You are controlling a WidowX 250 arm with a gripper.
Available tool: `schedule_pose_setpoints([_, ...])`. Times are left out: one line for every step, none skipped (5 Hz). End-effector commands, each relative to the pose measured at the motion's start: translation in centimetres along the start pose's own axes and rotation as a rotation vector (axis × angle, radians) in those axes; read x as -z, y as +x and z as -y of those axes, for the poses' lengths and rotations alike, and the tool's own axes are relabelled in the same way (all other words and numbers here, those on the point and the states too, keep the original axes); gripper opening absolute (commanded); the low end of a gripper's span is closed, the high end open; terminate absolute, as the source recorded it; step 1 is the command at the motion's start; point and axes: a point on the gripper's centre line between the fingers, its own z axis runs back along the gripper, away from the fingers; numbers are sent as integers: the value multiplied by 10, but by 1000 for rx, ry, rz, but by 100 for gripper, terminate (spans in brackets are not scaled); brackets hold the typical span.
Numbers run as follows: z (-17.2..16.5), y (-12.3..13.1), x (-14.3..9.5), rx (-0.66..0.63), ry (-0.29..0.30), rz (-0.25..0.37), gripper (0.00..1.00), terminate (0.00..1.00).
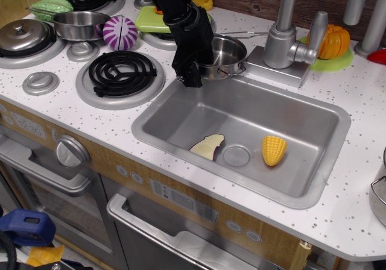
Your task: Put pan in sink
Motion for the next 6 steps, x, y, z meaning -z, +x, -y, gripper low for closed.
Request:
schedule_pose_setpoints([-16,4,-17,-18,46,-29,0,0])
schedule_pose_setpoints([-16,8,-19,-32,59,-54,0,0])
schedule_pose_setpoints([-17,13,-23,-62,57,-53,0,0])
schedule_pose_setpoints([-8,27,-38,-143,85,-104,0,0])
schedule_pose_setpoints([21,32,-48,-277,163,-146,0,0])
schedule_pose_setpoints([44,44,-52,-379,176,-142,0,0])
